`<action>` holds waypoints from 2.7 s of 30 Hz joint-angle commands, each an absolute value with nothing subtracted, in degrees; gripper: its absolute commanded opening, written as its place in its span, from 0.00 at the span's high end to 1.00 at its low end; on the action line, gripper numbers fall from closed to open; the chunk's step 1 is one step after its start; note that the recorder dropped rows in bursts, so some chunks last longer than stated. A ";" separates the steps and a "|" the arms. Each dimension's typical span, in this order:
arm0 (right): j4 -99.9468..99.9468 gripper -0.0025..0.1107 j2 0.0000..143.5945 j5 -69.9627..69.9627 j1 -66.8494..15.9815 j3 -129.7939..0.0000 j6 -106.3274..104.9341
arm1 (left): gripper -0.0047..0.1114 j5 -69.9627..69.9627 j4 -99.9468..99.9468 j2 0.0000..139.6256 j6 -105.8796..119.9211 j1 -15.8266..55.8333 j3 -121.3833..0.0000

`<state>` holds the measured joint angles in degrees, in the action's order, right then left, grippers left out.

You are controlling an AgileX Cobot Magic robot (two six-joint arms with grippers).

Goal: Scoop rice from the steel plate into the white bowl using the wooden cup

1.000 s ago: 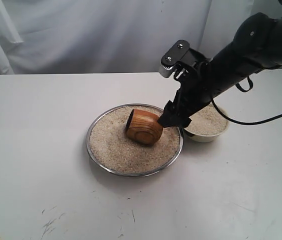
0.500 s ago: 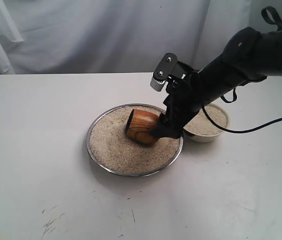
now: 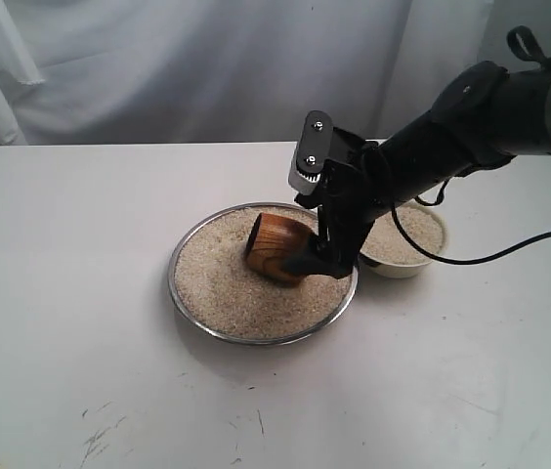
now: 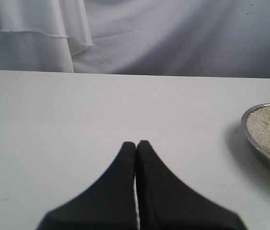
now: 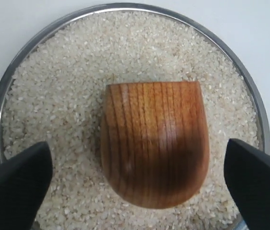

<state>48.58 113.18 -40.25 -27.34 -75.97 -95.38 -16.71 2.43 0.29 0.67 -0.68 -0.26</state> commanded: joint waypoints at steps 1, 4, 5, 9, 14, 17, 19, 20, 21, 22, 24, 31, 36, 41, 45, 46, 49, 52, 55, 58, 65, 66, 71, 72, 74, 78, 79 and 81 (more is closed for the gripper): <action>52.27 0.20 115.26 -40.53 -27.37 -76.26 -98.74 | 0.96 -16.34 2.48 0.00 0.49 -0.60 0.00; 52.04 0.20 115.52 -40.35 -27.37 -76.26 -98.74 | 0.96 -16.34 2.48 0.00 0.49 -0.60 0.00; 52.21 0.20 115.52 -40.12 -27.37 -76.26 -99.13 | 0.96 -16.34 2.48 0.00 0.49 -0.60 0.00; 52.85 0.20 115.65 -37.43 -27.37 -76.26 -99.40 | 0.96 -16.34 2.48 0.00 0.49 -0.60 0.00; 53.31 0.20 115.65 -34.70 -27.37 -76.26 -99.40 | 0.96 -16.34 2.48 0.00 0.49 -0.60 0.00; 53.31 0.20 115.65 -36.17 -27.37 -76.26 -99.27 | 0.96 -16.34 2.48 0.00 0.49 -0.60 0.00; 53.31 0.20 115.65 -38.38 -27.37 -76.26 -99.14 | 0.96 -16.34 2.48 0.00 0.49 -0.60 0.00; 53.31 0.20 115.52 -39.06 -27.37 -76.26 -98.72 | 0.96 -16.34 2.48 0.00 0.49 -0.60 0.00; 53.31 0.20 115.41 -39.08 -27.37 -76.26 -98.74 | 0.96 -16.34 2.48 0.00 0.49 -0.60 0.00; 53.31 0.20 115.29 -39.08 -27.37 -76.26 -98.74 | 0.96 -16.34 2.48 0.00 0.49 -0.60 0.00; 53.62 0.20 115.31 -39.08 -27.37 -76.26 -97.72 | 0.96 -16.34 2.48 0.00 0.49 -0.60 0.00; 58.55 0.20 115.31 -39.17 -27.37 -76.26 -96.39 | 0.96 -16.34 2.48 0.00 0.49 -0.60 0.00; 61.30 0.20 115.31 -39.66 -27.37 -76.26 -94.87 | 0.96 -16.34 2.48 0.00 0.49 -0.60 0.00; 60.99 0.20 115.31 -40.74 -27.37 -76.26 -93.89 | 0.96 -16.34 2.48 0.00 0.49 -0.60 0.00; 60.85 0.20 115.43 -39.36 -27.37 -76.26 -93.37 | 0.96 -16.34 2.48 0.00 0.49 -0.60 0.00; 60.85 0.20 115.44 -39.19 -27.37 -76.26 -93.31 | 0.96 -16.34 2.48 0.00 0.49 -0.60 0.00; 60.20 0.20 115.44 -38.01 -27.37 -76.26 -93.31 | 0.96 -16.34 2.48 0.00 0.49 -0.60 0.00; 55.08 0.21 114.91 -37.81 -26.55 -76.26 -91.87 | 0.96 -16.34 2.48 0.00 0.49 -0.60 0.00; 52.89 0.21 114.10 -37.48 -24.87 -76.26 -90.80 | 0.96 -16.34 2.48 0.00 0.49 -0.60 0.00; 53.34 0.21 114.10 -35.62 -23.12 -76.34 -92.38 | 0.96 -16.34 2.48 0.00 0.49 -0.60 0.00; 59.74 0.21 114.81 -37.12 -20.98 -76.34 -98.08 | 0.96 -16.34 2.48 0.00 0.49 -0.60 0.00; 61.93 0.21 114.81 -38.73 -20.85 -76.34 -99.61 | 0.96 -16.34 2.48 0.00 0.49 -0.60 0.00; 64.75 0.21 114.95 -43.36 -20.85 -76.34 -105.38 | 0.96 -16.34 2.48 0.00 0.49 -0.60 0.00; 64.86 0.21 115.06 -43.85 -20.85 -76.34 -106.13 | 0.96 -16.34 2.48 0.00 0.49 -0.60 0.00; 65.33 0.21 115.61 -44.31 -20.85 -76.34 -106.29 | 0.96 -16.34 2.48 0.00 0.49 -0.60 0.00; 66.21 0.21 117.24 -44.97 -21.06 -76.34 -107.89 | 0.96 -16.34 2.48 0.00 0.49 -0.60 0.00; 66.80 0.21 117.49 -45.08 -21.36 -76.34 -108.25 | 0.96 -16.34 2.48 0.00 0.49 -0.60 0.00; 68.45 0.21 118.09 -45.35 -21.65 -76.34 -109.63 | 0.96 -16.34 2.48 0.00 0.49 -0.60 0.00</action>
<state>65.64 117.43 -44.33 -21.20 -76.11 -107.44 -16.71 2.43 0.29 0.67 -0.68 -0.26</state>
